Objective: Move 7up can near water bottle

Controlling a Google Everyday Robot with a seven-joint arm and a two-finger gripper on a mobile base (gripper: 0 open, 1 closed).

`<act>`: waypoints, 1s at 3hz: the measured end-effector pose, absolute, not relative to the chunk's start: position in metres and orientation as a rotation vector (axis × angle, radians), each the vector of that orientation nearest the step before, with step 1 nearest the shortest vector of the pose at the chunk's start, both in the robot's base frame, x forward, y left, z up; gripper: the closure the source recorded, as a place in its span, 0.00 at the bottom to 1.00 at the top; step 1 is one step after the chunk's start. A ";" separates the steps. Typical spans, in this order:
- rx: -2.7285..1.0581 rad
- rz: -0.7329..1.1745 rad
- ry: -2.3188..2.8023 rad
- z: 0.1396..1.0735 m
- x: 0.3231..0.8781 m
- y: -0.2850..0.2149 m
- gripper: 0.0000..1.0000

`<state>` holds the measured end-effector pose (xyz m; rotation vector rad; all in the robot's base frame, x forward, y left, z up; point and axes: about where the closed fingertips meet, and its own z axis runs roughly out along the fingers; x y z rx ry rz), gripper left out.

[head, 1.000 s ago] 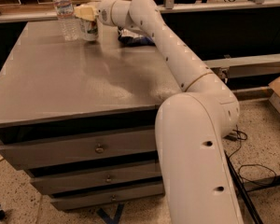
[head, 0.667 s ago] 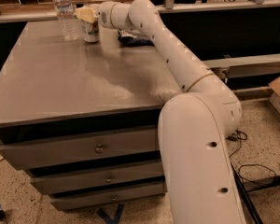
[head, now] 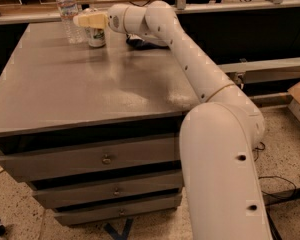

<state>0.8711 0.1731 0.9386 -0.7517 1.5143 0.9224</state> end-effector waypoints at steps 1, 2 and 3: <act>-0.826 0.911 1.555 0.946 0.828 0.135 0.00; -0.891 0.810 1.655 0.961 0.770 0.099 0.00; -0.891 0.810 1.655 0.961 0.770 0.099 0.00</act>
Offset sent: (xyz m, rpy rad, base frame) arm -0.1730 -0.1475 0.0485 -0.3660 0.0896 -0.0489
